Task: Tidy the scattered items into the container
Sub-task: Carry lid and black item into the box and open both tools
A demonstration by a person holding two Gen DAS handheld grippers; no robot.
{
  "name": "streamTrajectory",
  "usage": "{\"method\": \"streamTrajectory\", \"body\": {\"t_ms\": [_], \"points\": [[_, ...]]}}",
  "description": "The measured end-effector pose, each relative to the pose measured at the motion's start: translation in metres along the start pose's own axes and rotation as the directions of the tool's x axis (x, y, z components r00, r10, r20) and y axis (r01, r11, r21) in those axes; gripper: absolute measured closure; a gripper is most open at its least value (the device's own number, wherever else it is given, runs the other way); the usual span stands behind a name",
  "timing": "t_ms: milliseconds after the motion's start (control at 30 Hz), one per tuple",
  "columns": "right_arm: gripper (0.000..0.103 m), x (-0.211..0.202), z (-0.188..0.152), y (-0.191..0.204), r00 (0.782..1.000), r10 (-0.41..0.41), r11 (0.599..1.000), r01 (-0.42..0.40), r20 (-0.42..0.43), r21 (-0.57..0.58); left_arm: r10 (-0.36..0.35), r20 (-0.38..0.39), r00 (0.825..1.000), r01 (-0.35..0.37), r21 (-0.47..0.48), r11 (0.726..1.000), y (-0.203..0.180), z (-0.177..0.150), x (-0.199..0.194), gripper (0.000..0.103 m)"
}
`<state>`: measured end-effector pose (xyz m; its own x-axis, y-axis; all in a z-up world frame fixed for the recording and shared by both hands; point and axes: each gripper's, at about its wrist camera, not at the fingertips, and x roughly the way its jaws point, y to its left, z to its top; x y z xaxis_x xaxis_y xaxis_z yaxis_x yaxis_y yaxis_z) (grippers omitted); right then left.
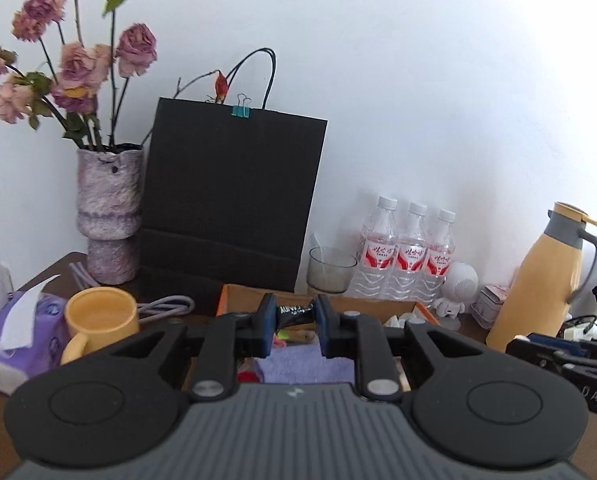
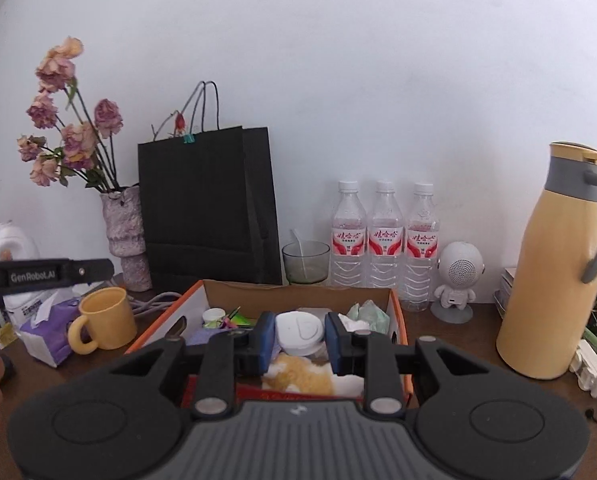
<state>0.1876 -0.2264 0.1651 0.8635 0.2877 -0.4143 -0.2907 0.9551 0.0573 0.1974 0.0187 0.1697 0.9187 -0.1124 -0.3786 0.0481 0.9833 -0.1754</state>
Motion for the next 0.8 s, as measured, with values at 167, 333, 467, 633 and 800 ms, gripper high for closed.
{"method": "streamTrajectory", "body": {"t_ms": [167,333,467,633,800], "points": [[0.077,0.114,0.038,-0.041,0.953,0.068,0.997,-0.055,-0.296,0.053,-0.047,-0.262,0.964,0.047,-0.007,0.999,0.001,0.026,0.124,0.082],[0.077,0.196,0.03,-0.058,0.855,0.144,0.986,-0.083,-0.498,0.142,0.005,-0.454,0.891,-0.02,-0.027,0.999,0.01,0.003,0.214,0.082],[0.077,0.24,0.015,-0.066,0.793,0.172,0.981,-0.084,-0.584,0.175,0.017,-0.485,0.875,-0.013,0.011,1.0,0.001,-0.005,0.247,0.082],[0.075,0.277,0.0,-0.068,0.712,0.148,0.983,-0.028,-0.687,0.183,0.044,-0.542,0.839,-0.008,0.069,0.998,-0.007,-0.014,0.28,0.081],[0.062,0.289,-0.005,-0.066,0.659,0.142,0.985,-0.022,-0.739,0.17,0.038,-0.599,0.8,-0.002,0.061,0.998,-0.001,-0.021,0.284,0.077]]}}
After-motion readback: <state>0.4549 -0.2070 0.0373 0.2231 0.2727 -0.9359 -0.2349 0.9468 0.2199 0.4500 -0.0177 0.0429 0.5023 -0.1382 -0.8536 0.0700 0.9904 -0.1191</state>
